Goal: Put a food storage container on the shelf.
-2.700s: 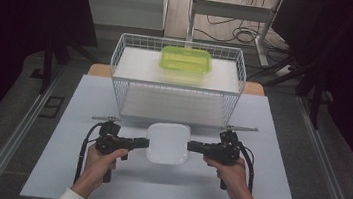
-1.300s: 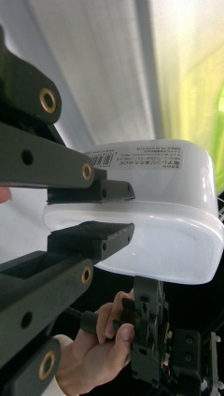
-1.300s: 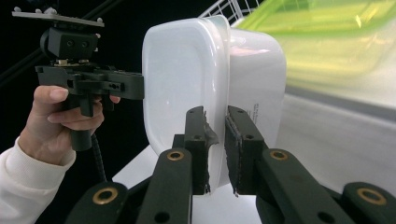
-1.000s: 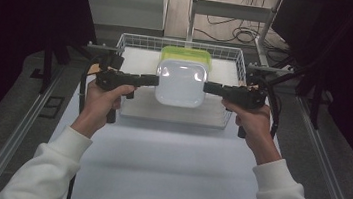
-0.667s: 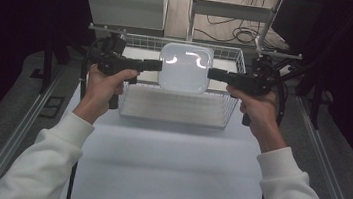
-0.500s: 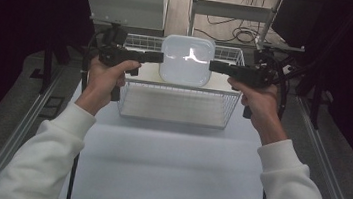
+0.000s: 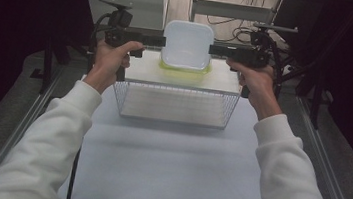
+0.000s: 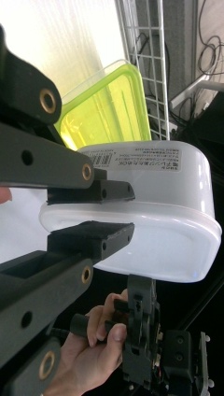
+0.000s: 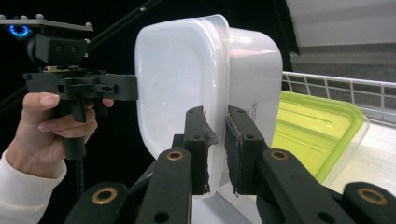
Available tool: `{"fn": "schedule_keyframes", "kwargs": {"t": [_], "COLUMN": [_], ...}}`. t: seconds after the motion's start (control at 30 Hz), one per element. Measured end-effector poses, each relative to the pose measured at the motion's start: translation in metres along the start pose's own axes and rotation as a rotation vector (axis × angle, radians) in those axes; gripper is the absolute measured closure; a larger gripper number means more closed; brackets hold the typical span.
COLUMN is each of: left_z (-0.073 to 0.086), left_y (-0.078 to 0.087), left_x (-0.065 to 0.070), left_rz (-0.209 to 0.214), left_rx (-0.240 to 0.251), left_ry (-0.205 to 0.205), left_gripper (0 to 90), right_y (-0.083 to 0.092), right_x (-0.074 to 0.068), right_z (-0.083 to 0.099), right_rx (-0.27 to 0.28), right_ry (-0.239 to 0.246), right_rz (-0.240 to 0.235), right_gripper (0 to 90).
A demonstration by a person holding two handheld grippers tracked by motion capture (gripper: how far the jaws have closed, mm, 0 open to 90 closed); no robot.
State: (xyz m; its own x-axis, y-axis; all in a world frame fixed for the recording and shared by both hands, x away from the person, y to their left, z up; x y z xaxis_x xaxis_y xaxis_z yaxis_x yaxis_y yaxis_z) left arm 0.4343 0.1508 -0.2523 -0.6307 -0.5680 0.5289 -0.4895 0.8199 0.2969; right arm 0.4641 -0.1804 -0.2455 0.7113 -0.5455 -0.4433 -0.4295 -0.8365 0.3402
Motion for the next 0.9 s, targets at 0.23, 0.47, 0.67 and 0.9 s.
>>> {"fn": "schedule_keyframes", "kwargs": {"t": [0.23,0.47,0.67,0.9], "left_z": [0.000,0.000,0.000,-0.005], "left_y": [-0.014,-0.021,-0.024,-0.027], "left_x": [-0.013,-0.021,-0.027,-0.033], "left_rz": [-0.009,-0.006,0.000,0.004], "left_rx": [-0.024,-0.039,-0.046,-0.050], "left_ry": [0.042,0.066,0.091,0.145], "left_gripper": [79.6,79.5,79.4,78.6], "right_y": [-0.012,-0.015,-0.016,-0.020], "right_x": [0.019,0.027,0.032,0.033], "right_z": [0.000,0.000,-0.001,-0.009], "right_rx": [-0.032,-0.051,-0.065,-0.092], "right_ry": [-0.054,-0.075,-0.096,-0.126], "right_rz": [0.019,0.031,0.025,0.028], "right_gripper": [77.7,77.6,77.6,76.7]}}
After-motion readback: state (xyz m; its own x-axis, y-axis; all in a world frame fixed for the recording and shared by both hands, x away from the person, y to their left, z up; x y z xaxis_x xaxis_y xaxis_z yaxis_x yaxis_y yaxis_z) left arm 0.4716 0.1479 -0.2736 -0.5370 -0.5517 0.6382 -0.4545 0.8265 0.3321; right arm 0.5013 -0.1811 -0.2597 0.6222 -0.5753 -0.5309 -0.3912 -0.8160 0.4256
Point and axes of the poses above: each handheld gripper's, and its own axes: y roughly backward along the jaws, z roughly out of its underside, x roughly to its right, the point moved 1 cm from there along -y, roughly forward along the jaws, and after that the axes turned 2 degrees about z, right-handed, at the moved point
